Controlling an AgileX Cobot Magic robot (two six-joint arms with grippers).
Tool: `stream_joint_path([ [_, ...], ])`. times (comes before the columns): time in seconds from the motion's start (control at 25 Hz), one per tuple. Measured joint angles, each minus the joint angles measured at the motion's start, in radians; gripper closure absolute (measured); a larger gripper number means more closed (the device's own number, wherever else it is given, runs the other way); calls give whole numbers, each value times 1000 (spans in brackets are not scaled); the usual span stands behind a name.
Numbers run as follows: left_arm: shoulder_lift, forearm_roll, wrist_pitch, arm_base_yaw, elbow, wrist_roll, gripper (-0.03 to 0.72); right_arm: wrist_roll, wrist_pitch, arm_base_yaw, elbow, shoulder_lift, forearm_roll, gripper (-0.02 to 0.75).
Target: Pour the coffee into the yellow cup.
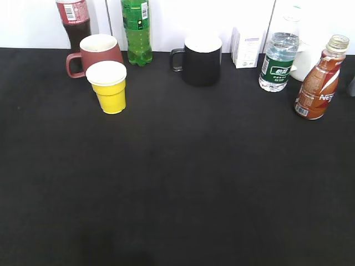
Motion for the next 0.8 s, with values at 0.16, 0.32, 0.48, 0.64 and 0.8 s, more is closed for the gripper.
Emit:
stream_joint_path([
  [0.16,329,-4,-434,-161,116,0,148,0,0,0,0,0,0,240],
  [0.32,652,-51,-805,-283,271,-63,148,0,0,0,0,0,0,240],
  [0.48,986,70,-1193,-296,272,-104,148,0,0,0,0,0,0,240],
  [0.64,1235,114,-1275,-297,198,-223,75,0,0,0,0,0,0,240],
  [0.8,1325,116,-1221,-297,61,-234,35,0,0,0,0,0,0,240],
])
